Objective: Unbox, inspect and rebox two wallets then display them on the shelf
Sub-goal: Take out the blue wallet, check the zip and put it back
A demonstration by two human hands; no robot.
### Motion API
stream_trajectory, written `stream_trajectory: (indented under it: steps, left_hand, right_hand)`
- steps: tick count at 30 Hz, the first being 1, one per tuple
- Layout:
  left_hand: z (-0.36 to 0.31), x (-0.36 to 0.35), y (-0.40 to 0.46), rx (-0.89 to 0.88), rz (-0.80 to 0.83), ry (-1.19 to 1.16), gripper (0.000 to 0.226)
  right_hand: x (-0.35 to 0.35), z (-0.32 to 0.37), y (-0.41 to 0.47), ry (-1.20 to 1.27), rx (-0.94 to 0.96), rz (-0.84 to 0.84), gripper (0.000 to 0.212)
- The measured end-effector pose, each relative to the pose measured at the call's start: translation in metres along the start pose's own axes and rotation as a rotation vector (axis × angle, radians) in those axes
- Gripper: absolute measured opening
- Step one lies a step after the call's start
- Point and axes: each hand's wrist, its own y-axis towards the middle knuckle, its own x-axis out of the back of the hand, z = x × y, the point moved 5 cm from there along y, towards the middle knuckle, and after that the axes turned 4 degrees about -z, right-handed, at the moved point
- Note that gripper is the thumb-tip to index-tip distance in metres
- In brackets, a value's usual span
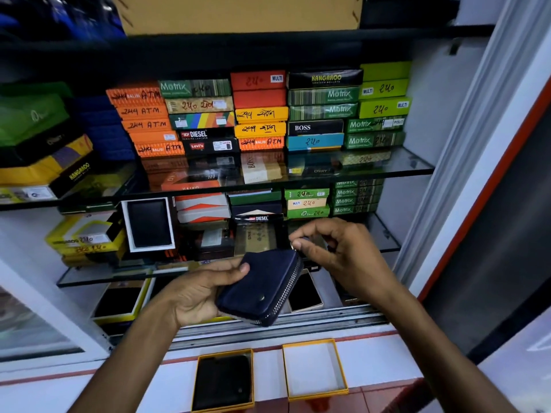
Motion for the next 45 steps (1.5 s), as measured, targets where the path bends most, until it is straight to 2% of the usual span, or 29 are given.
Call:
stream_trajectory:
  steps: [8, 10, 12, 14, 16, 18, 20, 23, 26, 29, 32, 35, 40, 41, 45]
  left_hand:
    - [-0.013, -0.031, -0.012, 0.063, 0.247, 0.329, 0.049]
    - [-0.013, -0.036, -0.013, 0.059, 0.24, 0.361, 0.032]
    - [-0.014, -0.038, -0.014, 0.041, 0.185, 0.344, 0.028]
    - [-0.012, -0.034, -0.01, 0.01, 0.126, 0.301, 0.044]
    - [-0.011, -0.031, -0.009, -0.019, 0.019, 0.255, 0.057]
    - [-0.013, -0.027, -0.01, -0.071, -0.109, 0.222, 0.049]
    - [-0.018, -0.025, -0.013, -0.102, -0.204, 0.179, 0.039]
    - [-0.025, -0.024, -0.017, -0.14, -0.268, 0.112, 0.036]
    - [-0.032, -0.029, -0.02, -0.222, -0.272, 0.096, 0.032]
    - [-0.04, -0.032, -0.026, -0.389, -0.27, 0.242, 0.033]
    - [-0.051, -0.034, -0.04, -0.656, -0.231, 0.417, 0.037]
    - [-0.055, -0.038, -0.056, -0.959, -0.287, 0.669, 0.029]
    - [-0.049, -0.053, -0.072, -1.428, -0.368, 1.025, 0.013]
    - [-0.047, -0.056, -0.074, -1.48, -0.372, 1.075, 0.005]
    - [-0.037, -0.059, -0.072, -1.578, -0.409, 1.147, 0.015]
  right_hand:
    - [-0.024, 0.011, 0.013, -0.06, 0.1, 0.108, 0.02]
    - [-0.026, 0.013, 0.015, -0.048, 0.104, 0.081, 0.02]
    - [-0.025, 0.011, 0.017, -0.027, 0.088, 0.036, 0.02]
    - [-0.023, 0.0, 0.017, 0.048, -0.004, 0.003, 0.022]
    - [-0.02, -0.014, 0.012, 0.196, -0.175, -0.041, 0.023]
    - [-0.013, -0.028, 0.004, 0.334, -0.347, -0.131, 0.018]
    - [-0.008, -0.032, -0.009, 0.499, -0.531, -0.168, 0.024]
    - [-0.006, -0.02, -0.022, 0.644, -0.638, -0.068, 0.035]
    - [-0.007, -0.004, -0.027, 0.674, -0.586, 0.019, 0.023]
    - [0.0, 0.0, -0.026, 0.607, -0.48, -0.002, 0.029]
    - [0.013, 0.003, -0.026, 0.548, -0.271, -0.067, 0.035]
    - [0.021, 0.005, -0.03, 0.473, -0.061, -0.14, 0.034]
    - [0.025, 0.009, -0.037, 0.291, 0.259, -0.325, 0.018]
    - [0.026, 0.01, -0.039, 0.261, 0.299, -0.351, 0.016]
    - [0.026, 0.009, -0.048, 0.209, 0.378, -0.417, 0.013]
